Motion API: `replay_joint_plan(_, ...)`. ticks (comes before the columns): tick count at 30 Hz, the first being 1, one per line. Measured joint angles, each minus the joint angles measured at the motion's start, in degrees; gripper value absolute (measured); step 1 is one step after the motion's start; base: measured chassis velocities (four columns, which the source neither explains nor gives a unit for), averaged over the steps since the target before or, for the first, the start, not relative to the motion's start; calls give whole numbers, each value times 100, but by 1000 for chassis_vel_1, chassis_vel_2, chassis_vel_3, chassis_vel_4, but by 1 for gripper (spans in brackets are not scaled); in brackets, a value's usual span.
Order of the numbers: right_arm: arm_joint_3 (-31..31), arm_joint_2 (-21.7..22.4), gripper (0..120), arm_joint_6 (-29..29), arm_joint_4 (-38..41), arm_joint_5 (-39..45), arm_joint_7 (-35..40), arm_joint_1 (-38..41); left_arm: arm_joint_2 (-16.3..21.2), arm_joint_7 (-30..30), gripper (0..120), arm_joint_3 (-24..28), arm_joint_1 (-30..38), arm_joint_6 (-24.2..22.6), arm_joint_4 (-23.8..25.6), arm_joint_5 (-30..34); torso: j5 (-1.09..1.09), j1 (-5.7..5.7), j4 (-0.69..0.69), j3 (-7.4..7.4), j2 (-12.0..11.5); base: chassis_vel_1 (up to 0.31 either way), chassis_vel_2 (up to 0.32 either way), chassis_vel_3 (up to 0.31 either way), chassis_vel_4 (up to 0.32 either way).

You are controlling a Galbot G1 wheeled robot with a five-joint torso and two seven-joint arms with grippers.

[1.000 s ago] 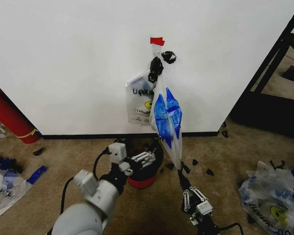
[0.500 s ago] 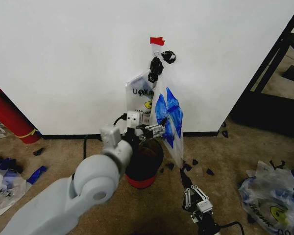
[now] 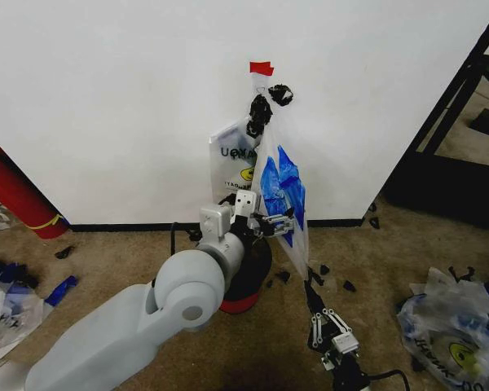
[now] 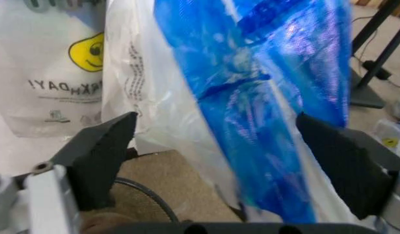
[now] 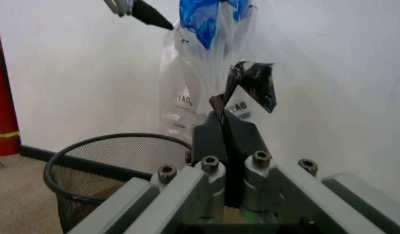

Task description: Pick up the garbage bag from the wall and place it over the trash bin.

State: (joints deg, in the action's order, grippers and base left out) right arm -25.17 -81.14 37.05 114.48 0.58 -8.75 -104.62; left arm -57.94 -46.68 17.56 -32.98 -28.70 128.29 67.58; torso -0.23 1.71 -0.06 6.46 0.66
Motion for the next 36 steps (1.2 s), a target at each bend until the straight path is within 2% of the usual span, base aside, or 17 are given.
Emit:
replay_joint_plan(3,-4,0,0,5,-1,24,0,-6,-6,39,84,-18,-33,1,-68,-138,0,0,0,0,0,0,0,0,0)
replay_joint_plan(4,-4,0,0,5,-1,24,0,-6,-6,39,84,-18,-33,1,-68,-138,0,0,0,0,0,0,0,0,0)
replay_joint_plan(10,40,-12,0,5,-32,44,0,16,56,89,58,-166,-148,-5,-60,-241,0,0,0,0,0,0,0,0,0)
replay_joint_plan(11,40,-12,0,5,-32,44,0,16,56,89,58,-166,-148,-5,-60,-241,0,0,0,0,0,0,0,0,0)
replay_joint_plan(16,72,-18,0,-14,-15,37,16,25,66,119,36,-194,-178,9,-43,-262,0,0,0,0,0,0,0,0,0)
replay_joint_plan(18,70,-17,0,-15,-9,38,22,20,59,126,33,-194,-177,20,-43,-265,0,0,0,0,0,0,0,0,0)
replay_joint_plan(24,30,-6,0,-23,-6,51,78,1,94,173,7,-315,-174,125,8,-280,0,0,-1,0,0,0,0,0,0)
replay_joint_plan(27,32,-1,0,-50,1,62,131,2,165,183,0,-386,-185,146,77,-257,0,0,0,0,0,0,0,0,0)
replay_joint_plan(33,70,15,0,-157,119,73,246,10,279,212,0,-521,-350,183,274,-257,0,0,0,-1,0,0,0,0,0)
replay_joint_plan(36,92,17,10,-190,162,66,270,14,260,218,0,-534,-454,194,311,-316,-1,0,0,0,0,0,0,0,0)
